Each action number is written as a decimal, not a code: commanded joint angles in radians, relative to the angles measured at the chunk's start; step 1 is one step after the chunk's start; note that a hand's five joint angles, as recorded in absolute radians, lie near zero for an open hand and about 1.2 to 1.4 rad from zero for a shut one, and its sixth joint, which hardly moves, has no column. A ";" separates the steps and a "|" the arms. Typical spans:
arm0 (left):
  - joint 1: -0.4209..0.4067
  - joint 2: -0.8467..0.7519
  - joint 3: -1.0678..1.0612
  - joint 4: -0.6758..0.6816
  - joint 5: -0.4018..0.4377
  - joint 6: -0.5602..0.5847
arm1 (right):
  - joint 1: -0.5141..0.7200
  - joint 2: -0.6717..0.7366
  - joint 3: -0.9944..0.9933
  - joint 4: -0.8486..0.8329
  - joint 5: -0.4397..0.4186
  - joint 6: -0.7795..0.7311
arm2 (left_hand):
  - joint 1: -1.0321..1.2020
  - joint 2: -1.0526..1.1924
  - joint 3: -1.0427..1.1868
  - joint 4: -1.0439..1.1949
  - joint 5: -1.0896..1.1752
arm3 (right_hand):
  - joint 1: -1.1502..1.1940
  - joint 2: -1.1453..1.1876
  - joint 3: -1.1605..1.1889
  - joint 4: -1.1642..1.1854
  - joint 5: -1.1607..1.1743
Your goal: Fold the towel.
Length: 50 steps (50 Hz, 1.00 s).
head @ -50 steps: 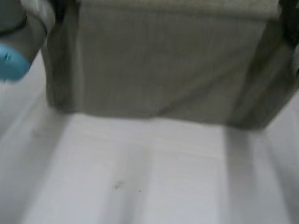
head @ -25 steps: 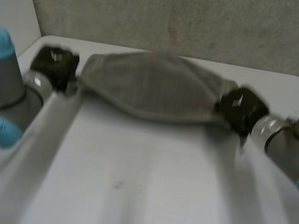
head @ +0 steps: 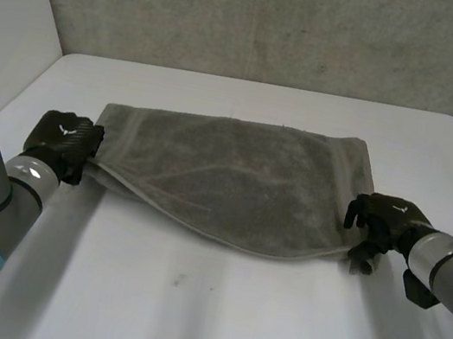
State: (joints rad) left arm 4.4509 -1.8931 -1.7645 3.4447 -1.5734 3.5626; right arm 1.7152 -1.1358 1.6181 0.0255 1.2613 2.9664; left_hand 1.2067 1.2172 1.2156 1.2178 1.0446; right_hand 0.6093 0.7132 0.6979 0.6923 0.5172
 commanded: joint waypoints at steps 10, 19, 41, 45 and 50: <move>0.018 0.006 -0.010 0.010 -0.001 -0.001 | -0.006 -0.009 0.201 -0.231 0.064 0.060 | 0.190 0.179 0.181 0.178 0.177 | 0.113 0.009 0.024 0.030 0.030; 0.039 0.005 -0.009 0.010 0.001 -0.001 | -0.009 0.004 0.195 -0.291 0.150 0.062 | 0.190 0.179 0.181 0.178 0.177 | 0.116 0.012 0.027 0.033 0.033; 0.033 0.002 -0.006 0.005 0.004 -0.001 | -0.036 0.016 0.138 -0.277 0.119 0.062 | 0.190 0.179 0.181 0.178 0.177 | 0.787 0.683 0.698 0.704 0.705; 0.027 0.009 -0.010 -0.006 0.003 0.001 | -0.032 -0.001 0.123 -0.271 0.072 0.059 | 0.190 0.179 0.181 0.178 0.177 | 0.787 0.683 0.698 0.704 0.705; 0.022 0.086 -0.030 -0.097 0.004 0.022 | -0.037 -0.090 0.047 -0.049 -0.009 -0.064 | 0.190 0.179 0.181 0.178 0.177 | 0.787 0.683 0.698 0.704 0.705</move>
State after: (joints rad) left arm 4.4788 -1.8768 -1.7750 3.4340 -1.5708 3.5650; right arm 1.6810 -1.1424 1.7353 -0.2234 1.3357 3.0168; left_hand 1.2067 1.2172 1.2156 1.2179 1.0446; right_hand 0.9700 1.1786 1.1836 1.1911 0.9713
